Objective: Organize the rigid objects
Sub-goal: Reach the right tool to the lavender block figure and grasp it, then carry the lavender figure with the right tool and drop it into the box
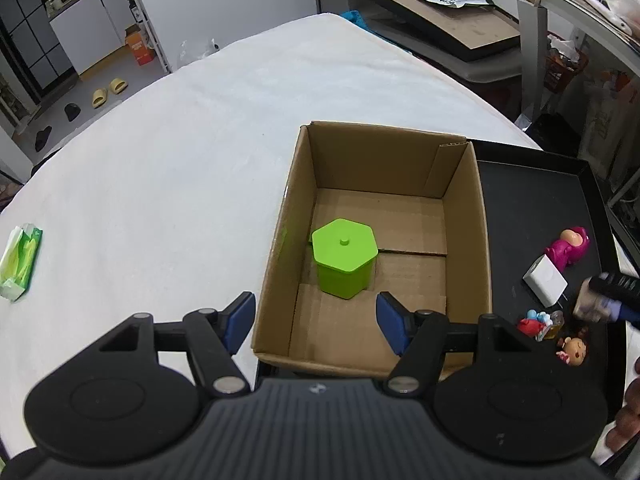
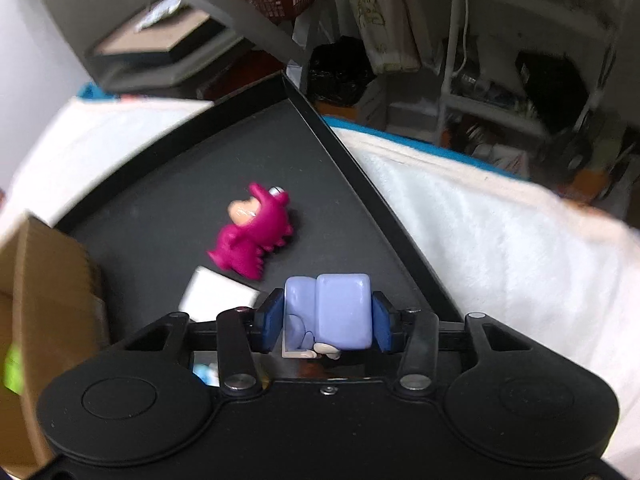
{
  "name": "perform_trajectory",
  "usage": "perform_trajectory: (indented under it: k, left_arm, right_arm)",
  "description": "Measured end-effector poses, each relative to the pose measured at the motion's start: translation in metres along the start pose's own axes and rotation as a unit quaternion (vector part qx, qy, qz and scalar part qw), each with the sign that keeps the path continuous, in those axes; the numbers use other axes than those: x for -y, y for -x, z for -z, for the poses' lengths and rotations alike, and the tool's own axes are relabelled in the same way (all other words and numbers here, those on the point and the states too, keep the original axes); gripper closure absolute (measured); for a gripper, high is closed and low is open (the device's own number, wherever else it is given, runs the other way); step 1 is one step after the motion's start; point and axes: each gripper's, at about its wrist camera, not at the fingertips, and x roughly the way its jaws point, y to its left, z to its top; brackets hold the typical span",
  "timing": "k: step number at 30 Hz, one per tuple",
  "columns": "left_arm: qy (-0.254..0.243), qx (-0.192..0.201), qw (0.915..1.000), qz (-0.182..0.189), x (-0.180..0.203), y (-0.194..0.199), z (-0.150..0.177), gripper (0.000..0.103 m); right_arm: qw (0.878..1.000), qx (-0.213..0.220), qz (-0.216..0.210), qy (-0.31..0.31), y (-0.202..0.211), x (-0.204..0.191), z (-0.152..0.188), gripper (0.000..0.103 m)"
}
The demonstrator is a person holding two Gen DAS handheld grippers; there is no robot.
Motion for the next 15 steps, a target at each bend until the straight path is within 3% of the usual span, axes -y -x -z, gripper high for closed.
perform_trajectory:
  k: [7, 15]
  left_arm:
    - [0.013, -0.004, 0.9999, 0.006, -0.013, 0.000, 0.005, 0.038]
    - [0.013, 0.003, 0.9997, 0.022, -0.026, 0.008, 0.009, 0.038]
  right_arm:
    - [0.997, 0.053, -0.049, -0.026, 0.037, 0.002, -0.008, 0.059]
    - [0.992, 0.096, -0.086, 0.006, 0.072, -0.011, -0.014, 0.059]
